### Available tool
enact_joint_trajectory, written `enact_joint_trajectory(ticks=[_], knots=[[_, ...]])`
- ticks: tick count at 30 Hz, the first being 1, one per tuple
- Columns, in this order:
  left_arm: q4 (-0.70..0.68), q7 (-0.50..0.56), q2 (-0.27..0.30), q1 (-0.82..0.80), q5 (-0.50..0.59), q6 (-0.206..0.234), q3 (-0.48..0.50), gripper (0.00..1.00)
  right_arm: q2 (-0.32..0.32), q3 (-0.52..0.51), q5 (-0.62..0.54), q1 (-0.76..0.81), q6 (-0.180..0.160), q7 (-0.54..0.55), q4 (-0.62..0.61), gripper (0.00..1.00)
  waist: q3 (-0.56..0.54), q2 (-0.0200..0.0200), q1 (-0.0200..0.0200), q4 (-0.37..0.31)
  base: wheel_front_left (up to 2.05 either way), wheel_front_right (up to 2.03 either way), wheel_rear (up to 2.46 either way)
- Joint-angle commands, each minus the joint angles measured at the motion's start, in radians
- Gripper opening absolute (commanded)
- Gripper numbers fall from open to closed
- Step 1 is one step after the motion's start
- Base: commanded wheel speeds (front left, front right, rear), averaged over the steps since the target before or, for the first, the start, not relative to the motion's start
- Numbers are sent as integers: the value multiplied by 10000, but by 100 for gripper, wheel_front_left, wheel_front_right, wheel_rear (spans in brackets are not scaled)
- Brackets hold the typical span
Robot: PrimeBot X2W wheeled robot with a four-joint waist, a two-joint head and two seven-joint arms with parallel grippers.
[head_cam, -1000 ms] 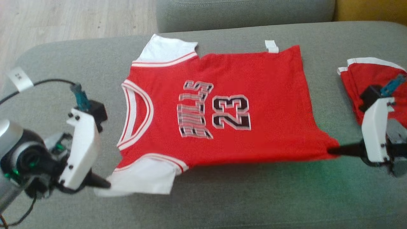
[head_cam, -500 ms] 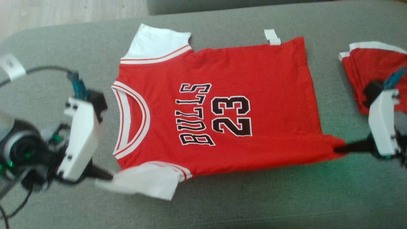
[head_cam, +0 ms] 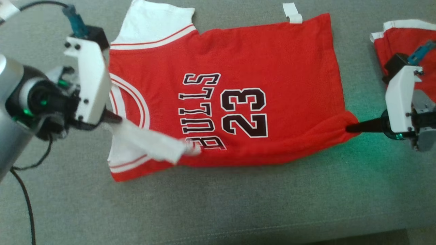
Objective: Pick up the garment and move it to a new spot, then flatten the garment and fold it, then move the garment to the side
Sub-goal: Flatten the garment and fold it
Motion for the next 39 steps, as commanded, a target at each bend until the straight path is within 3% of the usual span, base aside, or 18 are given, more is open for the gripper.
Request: enact_joint_trajectory(ticks=[1,15,16,17,18,19,25,30,31,35,39], knots=[[193,-117,335,-804,279,-89,601,0,-113,-181,106,-226,-7,-46,181,0,113,0,-1,-53,0,0,0],[2096,-848,-285,-1096,647,-516,518,0,719,-474,236,-504,-7,-408,1265,0,317,0,-1,-179,0,0,0],[2207,-984,-359,-1090,678,-539,527,0,781,-498,210,-521,-7,-498,1333,25,324,0,-1,-190,0,0,0],[2321,-1141,-431,-1092,725,-560,539,23,852,-526,170,-539,-7,-625,1416,89,321,0,-1,-200,0,0,0],[2440,-1299,-495,-1086,784,-590,537,80,928,-538,142,-539,-7,-710,1483,100,296,0,-1,-211,0,0,0],[2557,-1438,-548,-1075,835,-633,531,100,998,-556,130,-531,-7,-790,1553,100,258,0,-1,-221,0,0,0],[3085,-3005,-721,-1037,1488,-1245,521,100,1191,-817,106,-336,-7,-1572,1625,100,-318,0,-1,-178,0,0,0],[3290,-5074,-874,-803,2112,-1877,631,100,863,-1524,-62,246,-7,-3500,182,100,-1000,0,-1,-63,0,0,0],[3290,-5074,-874,-803,2112,-1877,631,100,863,-1524,-62,246,-7,-3500,182,100,-1000,0,-1,-63,0,0,0],[3100,-7169,-921,-356,2721,-1712,901,100,440,-2103,-791,1053,-7,-6113,-917,100,-1453,0,-1,20,0,0,0],[2380,-9671,-1067,457,3219,-874,1461,100,235,-2683,-1691,1995,-7,-9203,-1591,100,-1766,0,-1,88,0,0,0]])
